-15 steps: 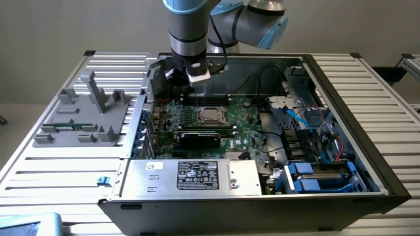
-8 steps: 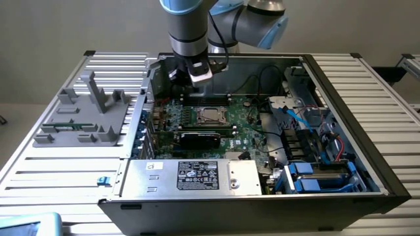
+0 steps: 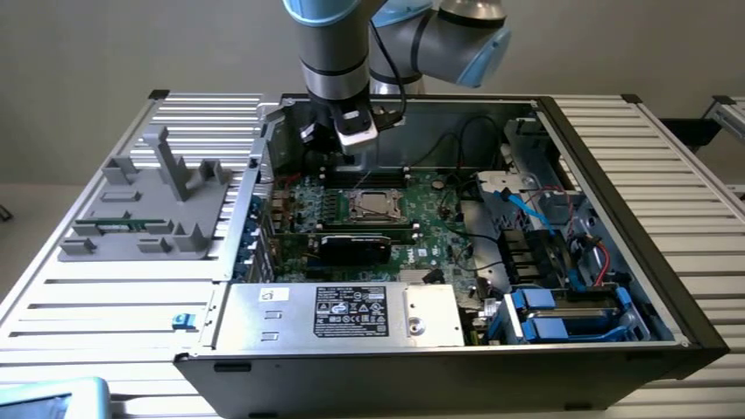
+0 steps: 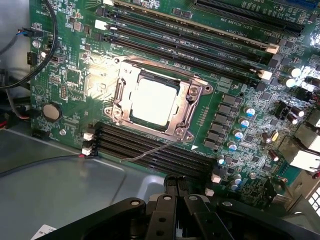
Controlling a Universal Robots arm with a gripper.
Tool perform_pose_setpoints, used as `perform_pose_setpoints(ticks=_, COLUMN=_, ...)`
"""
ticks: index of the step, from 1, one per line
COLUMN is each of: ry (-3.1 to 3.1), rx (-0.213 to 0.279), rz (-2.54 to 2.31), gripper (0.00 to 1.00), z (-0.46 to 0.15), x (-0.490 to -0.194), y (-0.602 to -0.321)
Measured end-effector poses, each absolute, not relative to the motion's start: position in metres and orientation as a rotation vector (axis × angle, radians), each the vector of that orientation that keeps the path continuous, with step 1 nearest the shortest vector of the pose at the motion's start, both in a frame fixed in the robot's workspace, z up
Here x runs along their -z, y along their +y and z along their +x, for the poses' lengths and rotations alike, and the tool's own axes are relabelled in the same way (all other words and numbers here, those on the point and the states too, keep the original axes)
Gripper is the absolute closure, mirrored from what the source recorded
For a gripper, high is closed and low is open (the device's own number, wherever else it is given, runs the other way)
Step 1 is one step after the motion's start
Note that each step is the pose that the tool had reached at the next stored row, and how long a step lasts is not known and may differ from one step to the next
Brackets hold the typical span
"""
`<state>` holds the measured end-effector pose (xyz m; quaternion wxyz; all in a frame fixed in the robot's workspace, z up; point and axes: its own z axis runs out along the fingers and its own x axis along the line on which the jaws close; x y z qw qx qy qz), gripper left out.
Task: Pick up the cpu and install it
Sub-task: 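Install the first cpu locking lever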
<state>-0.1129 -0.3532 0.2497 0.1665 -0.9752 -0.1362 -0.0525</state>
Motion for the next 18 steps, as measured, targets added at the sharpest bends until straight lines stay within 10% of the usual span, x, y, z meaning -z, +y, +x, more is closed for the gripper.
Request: perform_pose_setpoints(ticks=18, ry=-0.205, rx=0.18, rz=-2.802, gripper=0.89, z=-0.113, x=-0.2459, y=-0.3532)
